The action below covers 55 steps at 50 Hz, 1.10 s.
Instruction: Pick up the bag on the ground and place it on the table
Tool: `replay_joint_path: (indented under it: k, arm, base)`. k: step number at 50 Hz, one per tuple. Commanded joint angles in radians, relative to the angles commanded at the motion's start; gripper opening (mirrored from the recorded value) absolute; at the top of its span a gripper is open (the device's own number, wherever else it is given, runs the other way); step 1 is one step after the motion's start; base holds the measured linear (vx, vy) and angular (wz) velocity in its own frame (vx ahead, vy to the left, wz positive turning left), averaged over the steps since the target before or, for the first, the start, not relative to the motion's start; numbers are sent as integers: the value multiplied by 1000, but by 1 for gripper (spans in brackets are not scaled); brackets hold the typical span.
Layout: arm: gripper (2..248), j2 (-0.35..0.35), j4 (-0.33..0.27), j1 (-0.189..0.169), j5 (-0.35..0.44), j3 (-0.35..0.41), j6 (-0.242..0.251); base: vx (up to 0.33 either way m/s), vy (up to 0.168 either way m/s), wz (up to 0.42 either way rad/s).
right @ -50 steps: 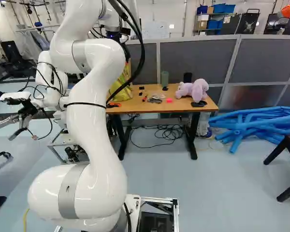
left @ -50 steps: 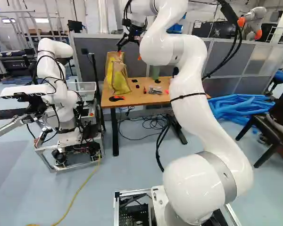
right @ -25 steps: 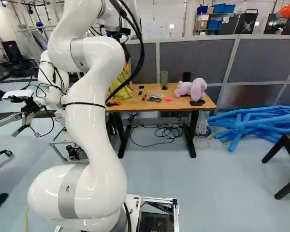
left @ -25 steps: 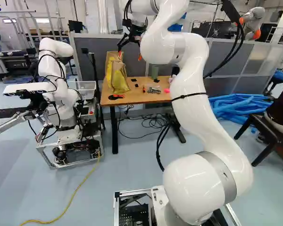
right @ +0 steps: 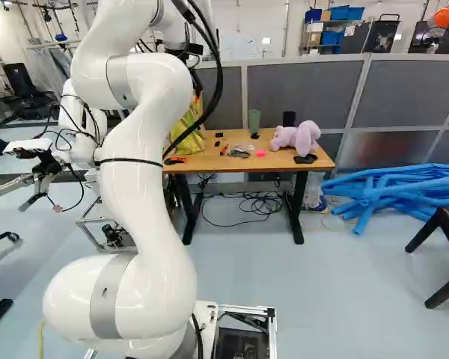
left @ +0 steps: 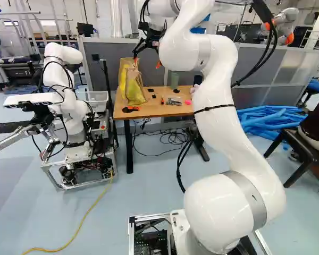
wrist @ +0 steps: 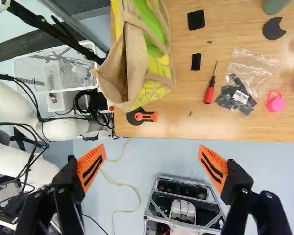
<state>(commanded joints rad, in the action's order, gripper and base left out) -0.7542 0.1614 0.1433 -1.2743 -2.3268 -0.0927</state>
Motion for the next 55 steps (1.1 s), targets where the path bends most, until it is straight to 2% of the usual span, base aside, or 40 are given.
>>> replay_joint_path:
  k: [28,55]
  arm:
    - [247,69,-11,-10,143,149,6]
    - [247,175,-27,-24,363,378,16]
  base:
    - [0,0,0]
    - [0,0,0]
